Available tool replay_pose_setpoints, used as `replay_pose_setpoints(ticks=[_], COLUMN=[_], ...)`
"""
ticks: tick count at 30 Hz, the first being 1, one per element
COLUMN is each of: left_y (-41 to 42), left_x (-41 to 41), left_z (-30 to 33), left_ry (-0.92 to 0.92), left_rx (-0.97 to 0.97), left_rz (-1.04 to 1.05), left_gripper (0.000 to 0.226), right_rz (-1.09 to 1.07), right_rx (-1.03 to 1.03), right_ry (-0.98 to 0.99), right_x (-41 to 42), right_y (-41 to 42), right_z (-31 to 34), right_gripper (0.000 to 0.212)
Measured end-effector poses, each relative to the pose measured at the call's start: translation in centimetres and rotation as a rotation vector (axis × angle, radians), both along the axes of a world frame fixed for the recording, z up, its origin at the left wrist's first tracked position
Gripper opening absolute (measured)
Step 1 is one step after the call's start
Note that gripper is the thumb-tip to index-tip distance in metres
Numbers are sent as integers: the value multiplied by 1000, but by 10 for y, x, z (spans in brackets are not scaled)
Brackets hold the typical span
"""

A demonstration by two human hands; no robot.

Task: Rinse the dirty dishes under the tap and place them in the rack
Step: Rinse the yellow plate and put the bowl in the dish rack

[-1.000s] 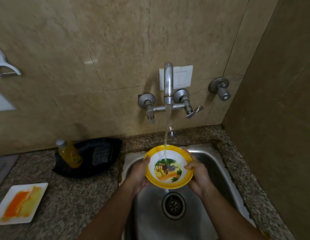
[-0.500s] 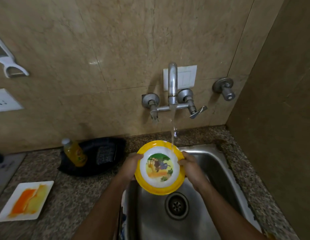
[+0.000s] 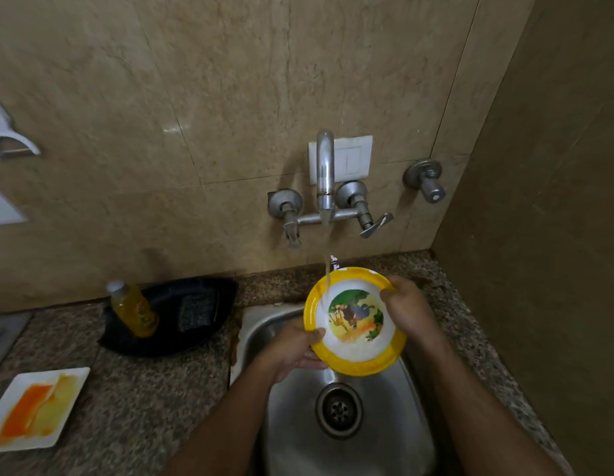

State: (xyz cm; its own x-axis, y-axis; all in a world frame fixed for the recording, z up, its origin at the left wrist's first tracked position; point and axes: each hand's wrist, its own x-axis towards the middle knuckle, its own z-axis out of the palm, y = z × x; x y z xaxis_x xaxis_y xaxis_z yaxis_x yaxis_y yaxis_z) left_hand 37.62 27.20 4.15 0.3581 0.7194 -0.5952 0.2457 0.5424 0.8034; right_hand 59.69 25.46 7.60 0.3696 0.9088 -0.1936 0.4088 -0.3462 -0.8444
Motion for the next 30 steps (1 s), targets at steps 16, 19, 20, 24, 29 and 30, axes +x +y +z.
replay_pose_setpoints(ticks=[16,19,20,24,29,30], left_y=[18,12,10,2,-11,-14], left_x=[-27,-30,-31,-35,-41,-43], left_z=[30,33,34,43,57,60], left_ry=[649,724,736,797,889,894], left_rx=[777,899,929,1007,1054,1062], left_rz=[-71,-57,-53,-66,-86,-88], left_gripper=[25,29,32,41,42,42], right_rz=[-185,-184,-165,-87,-74,-65], right_rx=[351,324,311,260,221,220], right_ry=[43,-181,-319,-825,-875,-859], right_x=[-8,-9,-11,-23,-29,-28], right_y=[72,74,73,64,58,55], right_z=[54,56,59,70,75,77], right_gripper=[31,41,39,33,26,25])
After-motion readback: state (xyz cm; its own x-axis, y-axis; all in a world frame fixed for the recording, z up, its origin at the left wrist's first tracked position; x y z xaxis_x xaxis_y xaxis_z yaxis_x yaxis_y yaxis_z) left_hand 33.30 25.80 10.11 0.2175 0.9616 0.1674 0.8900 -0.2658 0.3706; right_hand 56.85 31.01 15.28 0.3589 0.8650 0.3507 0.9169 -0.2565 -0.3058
